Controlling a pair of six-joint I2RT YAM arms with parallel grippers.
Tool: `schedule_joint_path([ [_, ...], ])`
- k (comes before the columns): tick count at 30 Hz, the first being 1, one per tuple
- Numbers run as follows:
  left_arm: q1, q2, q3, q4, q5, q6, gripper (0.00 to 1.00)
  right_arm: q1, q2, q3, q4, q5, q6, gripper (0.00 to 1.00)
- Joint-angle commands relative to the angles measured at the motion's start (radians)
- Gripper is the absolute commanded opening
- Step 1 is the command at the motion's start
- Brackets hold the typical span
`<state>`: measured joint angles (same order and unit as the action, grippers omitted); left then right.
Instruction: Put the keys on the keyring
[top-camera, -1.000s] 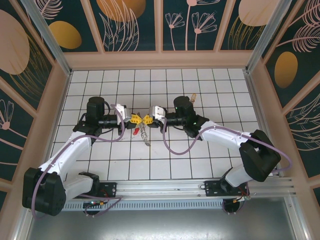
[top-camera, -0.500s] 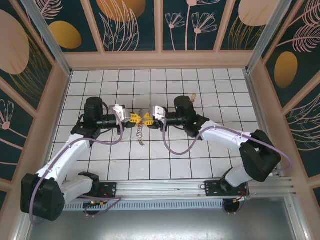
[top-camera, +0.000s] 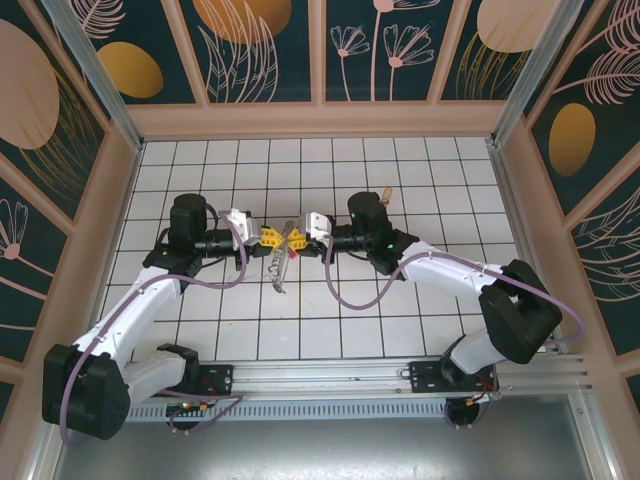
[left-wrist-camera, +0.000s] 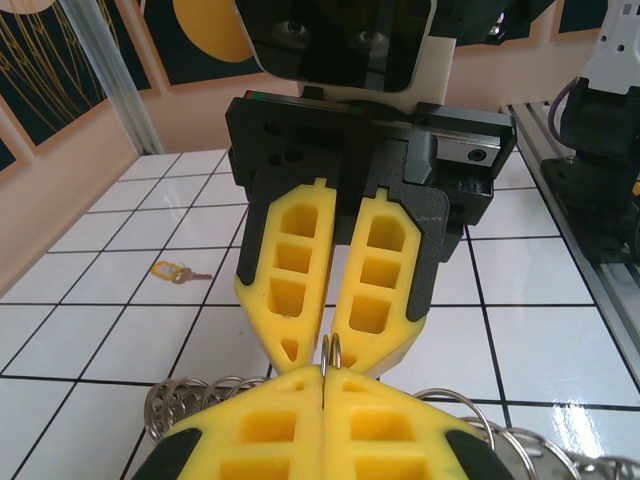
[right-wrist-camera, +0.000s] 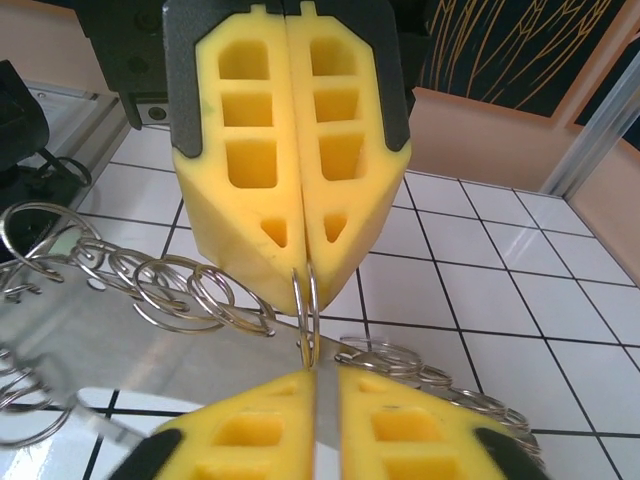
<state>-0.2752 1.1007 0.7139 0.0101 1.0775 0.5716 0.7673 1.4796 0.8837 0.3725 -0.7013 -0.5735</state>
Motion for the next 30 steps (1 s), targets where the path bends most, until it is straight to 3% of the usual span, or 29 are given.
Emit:
schedule_joint_path([
  [1,-0.003,0.007,0.016,-0.007,0.046,0.017,0.00,-0.002,-0.031,0.030,-0.015,-0.032,-0.014,0.22],
  [12,-0.003,0.019,0.022,-0.026,0.026,0.043,0.00,0.000,-0.033,0.038,-0.014,-0.047,-0.017,0.23],
  [14,-0.004,0.024,0.024,-0.028,0.033,0.045,0.00,0.000,-0.027,0.044,-0.023,-0.053,-0.026,0.10],
  [15,-0.003,0.025,0.026,-0.027,0.036,0.045,0.00,0.000,-0.023,0.049,-0.030,-0.055,-0.028,0.09],
  [19,-0.003,0.032,0.035,-0.031,0.039,0.045,0.00,0.001,-0.022,0.046,-0.013,-0.054,-0.020,0.18],
  [25,-0.003,0.037,0.036,-0.044,0.036,0.053,0.00,0.001,-0.026,0.045,-0.017,-0.050,-0.021,0.19],
  [28,-0.003,0.036,0.035,-0.047,0.039,0.056,0.00,0.000,-0.027,0.043,-0.020,-0.049,-0.021,0.11],
  [30,-0.003,0.037,0.033,-0.045,0.041,0.056,0.00,0.000,-0.021,0.048,-0.024,-0.053,-0.022,0.00],
])
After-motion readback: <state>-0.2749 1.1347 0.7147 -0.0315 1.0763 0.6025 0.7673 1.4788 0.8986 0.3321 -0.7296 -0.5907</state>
